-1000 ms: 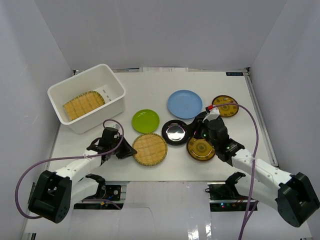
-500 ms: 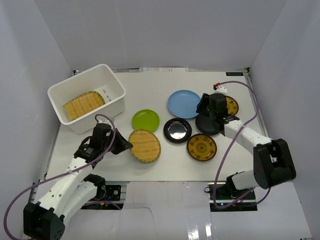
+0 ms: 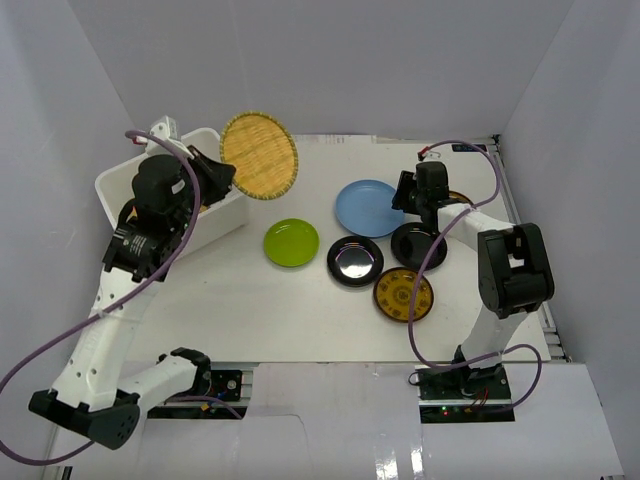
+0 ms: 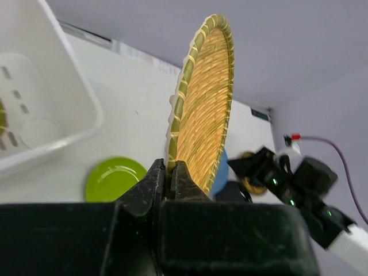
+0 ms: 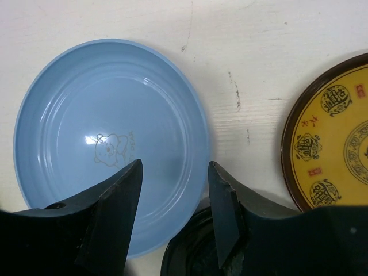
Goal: Place the plates into the plastic bin on the countertop
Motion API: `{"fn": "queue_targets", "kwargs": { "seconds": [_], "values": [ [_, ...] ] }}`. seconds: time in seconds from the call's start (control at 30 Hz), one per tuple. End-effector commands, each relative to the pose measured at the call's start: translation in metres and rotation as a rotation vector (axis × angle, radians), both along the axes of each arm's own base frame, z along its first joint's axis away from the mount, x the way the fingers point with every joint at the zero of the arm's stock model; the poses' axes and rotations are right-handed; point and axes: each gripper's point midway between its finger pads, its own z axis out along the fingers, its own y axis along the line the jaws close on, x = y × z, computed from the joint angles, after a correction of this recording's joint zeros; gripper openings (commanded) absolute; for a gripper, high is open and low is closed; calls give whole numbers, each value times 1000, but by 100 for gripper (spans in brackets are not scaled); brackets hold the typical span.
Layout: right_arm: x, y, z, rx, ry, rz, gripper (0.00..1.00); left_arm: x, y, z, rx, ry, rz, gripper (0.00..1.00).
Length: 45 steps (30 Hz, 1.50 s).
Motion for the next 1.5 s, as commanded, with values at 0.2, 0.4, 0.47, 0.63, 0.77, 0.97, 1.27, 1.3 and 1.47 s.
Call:
{"fn": "queue_targets", "kwargs": {
  "seconds": [0.2, 0.4, 0.47, 0.63, 0.77, 0.97, 1.27, 1.3, 1.47],
  "values": [
    [17, -3, -1, -38, -7, 36, 56, 75, 97, 6, -12, 13, 276, 0],
    [18, -9, -13, -45, 16, 59, 56, 92, 152, -23, -114, 90, 376, 0],
    [19, -8, -12, -24, 15, 63, 56, 96, 169, -42, -179, 140, 392, 0],
    [21, -5, -10, 12, 12, 80, 56, 99, 204, -87, -244, 234, 455, 0],
    [17, 8, -20, 57, 37, 129, 56, 108, 200, -133, -288, 359, 388, 0],
    [15, 13, -27, 87, 50, 140, 53, 113, 223, -169, -178, 438, 458, 1],
    [16, 9, -33, 69, 57, 122, 41, 121, 225, -237, -175, 590, 435, 29],
    [16, 8, -34, 69, 59, 120, 39, 120, 226, -242, -168, 600, 437, 32],
    [18, 8, -34, 70, 58, 111, 23, 119, 228, -241, -154, 588, 440, 78]
  ]
}}
